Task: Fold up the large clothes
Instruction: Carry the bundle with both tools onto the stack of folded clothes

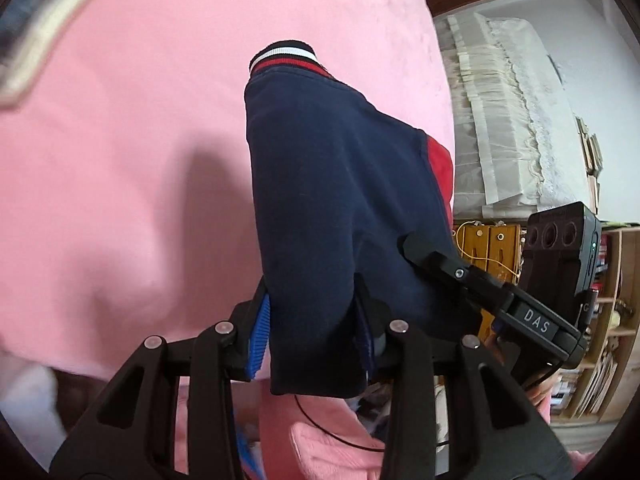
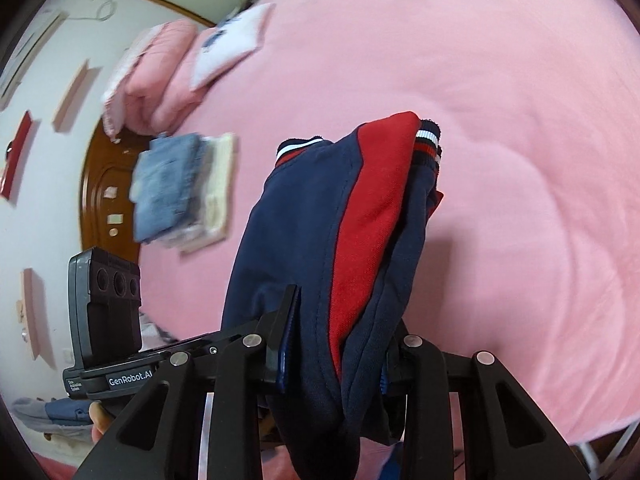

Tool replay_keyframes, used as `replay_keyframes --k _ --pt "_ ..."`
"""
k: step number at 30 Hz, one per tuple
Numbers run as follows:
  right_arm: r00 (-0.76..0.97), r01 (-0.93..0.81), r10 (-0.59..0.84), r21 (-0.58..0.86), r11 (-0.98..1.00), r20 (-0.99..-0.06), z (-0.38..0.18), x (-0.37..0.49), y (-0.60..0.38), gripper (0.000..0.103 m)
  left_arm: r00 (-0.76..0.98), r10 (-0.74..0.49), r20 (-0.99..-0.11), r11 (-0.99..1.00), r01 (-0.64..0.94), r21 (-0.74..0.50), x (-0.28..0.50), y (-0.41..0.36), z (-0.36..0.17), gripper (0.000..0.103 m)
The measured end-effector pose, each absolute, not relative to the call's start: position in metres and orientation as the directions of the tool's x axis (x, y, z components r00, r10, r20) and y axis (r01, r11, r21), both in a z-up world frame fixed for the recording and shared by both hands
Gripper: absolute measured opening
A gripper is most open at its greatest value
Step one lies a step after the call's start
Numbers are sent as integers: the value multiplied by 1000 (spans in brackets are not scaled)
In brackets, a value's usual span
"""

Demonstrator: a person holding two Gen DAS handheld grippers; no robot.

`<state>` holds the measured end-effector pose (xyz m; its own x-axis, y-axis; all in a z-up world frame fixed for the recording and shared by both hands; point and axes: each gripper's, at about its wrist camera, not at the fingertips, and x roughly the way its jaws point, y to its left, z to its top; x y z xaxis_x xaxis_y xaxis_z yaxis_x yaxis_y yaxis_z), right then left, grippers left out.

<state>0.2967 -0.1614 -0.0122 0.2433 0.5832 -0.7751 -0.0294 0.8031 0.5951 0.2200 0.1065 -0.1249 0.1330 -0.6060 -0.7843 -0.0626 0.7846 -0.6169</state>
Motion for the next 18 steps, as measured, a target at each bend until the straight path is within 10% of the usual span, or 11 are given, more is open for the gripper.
replay_keyframes --k 18 --pt "193 -387 813 718 578 -550 157 292 191 30 447 -295 -845 863 -254 -436 161 396 90 33"
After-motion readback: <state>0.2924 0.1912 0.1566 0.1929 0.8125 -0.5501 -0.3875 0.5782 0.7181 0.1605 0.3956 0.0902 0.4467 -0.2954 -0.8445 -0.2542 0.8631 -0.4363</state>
